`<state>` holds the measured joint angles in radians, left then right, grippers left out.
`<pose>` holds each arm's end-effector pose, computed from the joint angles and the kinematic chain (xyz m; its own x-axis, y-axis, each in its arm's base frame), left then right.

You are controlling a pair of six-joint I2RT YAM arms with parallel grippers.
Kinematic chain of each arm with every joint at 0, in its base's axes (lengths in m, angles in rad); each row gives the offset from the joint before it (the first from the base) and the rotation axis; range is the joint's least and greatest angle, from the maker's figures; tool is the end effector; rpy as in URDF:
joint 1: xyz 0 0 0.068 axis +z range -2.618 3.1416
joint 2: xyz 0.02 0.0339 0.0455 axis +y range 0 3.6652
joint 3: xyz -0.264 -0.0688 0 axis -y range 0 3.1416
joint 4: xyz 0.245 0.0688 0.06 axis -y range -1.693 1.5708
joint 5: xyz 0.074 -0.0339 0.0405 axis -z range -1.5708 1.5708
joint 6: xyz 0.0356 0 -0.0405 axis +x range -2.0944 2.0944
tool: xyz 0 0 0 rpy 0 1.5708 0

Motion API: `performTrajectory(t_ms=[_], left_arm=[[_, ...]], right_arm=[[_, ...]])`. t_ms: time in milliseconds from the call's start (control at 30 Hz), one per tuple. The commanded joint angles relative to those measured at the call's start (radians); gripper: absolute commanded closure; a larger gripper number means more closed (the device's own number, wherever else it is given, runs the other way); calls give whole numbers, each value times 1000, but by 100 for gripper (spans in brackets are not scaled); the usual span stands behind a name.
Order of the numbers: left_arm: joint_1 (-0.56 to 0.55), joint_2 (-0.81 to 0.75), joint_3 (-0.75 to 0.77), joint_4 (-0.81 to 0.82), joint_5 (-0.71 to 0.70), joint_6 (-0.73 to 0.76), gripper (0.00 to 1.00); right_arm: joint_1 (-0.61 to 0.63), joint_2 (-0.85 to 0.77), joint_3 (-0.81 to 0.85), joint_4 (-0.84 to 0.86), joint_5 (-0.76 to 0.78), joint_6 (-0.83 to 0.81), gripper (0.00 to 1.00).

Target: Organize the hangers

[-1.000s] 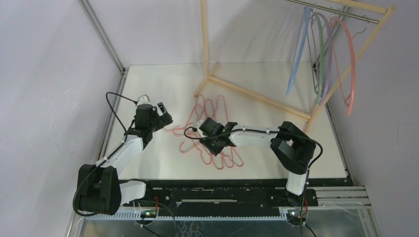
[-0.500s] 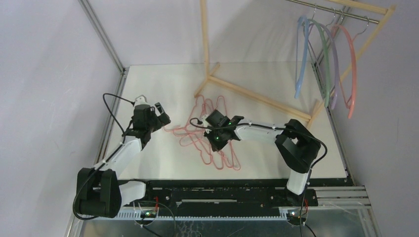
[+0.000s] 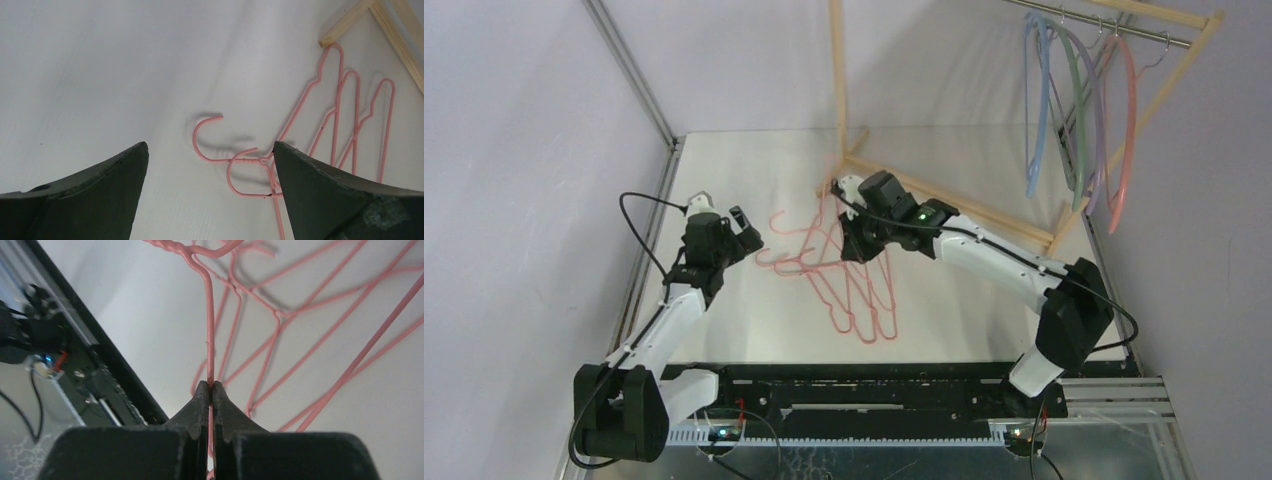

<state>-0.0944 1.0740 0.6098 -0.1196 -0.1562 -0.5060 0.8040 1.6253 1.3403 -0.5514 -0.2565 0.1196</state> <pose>0.2307 -0.0163 0.2294 -0.4625 -0.4371 -0.7714 -0.2976 0.8961 -0.3294 0.2426 0.2648 0.2853 -0.6085 -0.4652 -0.6429 -0.7473 0.6086 0.2669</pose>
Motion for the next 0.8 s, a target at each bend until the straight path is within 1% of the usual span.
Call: performTrajectory(t_ms=[0, 133, 233, 300, 400, 500, 567, 767], left_arm=[[8, -36, 46, 1, -24, 11, 0], [7, -37, 50, -5, -24, 16, 0], [8, -31, 51, -5, -19, 15, 0], [7, -27, 51, -2, -13, 11, 0], [7, -26, 53, -2, -4, 10, 0], [7, -30, 59, -15, -9, 22, 0], [7, -34, 60, -25, -17, 32, 0], [8, -33, 44, -23, -22, 33, 0]], right_arm=[[-33, -106, 136, -11, -7, 71, 100], [-85, -186, 174, 36, 56, 146, 100], [-162, -232, 178, 125, 111, 234, 100], [-226, -241, 177, 192, 118, 305, 100], [-320, -226, 188, 289, 92, 399, 100], [-399, -192, 218, 359, 29, 466, 100], [-438, -176, 234, 394, 2, 508, 100], [-519, -179, 250, 478, -33, 560, 100]])
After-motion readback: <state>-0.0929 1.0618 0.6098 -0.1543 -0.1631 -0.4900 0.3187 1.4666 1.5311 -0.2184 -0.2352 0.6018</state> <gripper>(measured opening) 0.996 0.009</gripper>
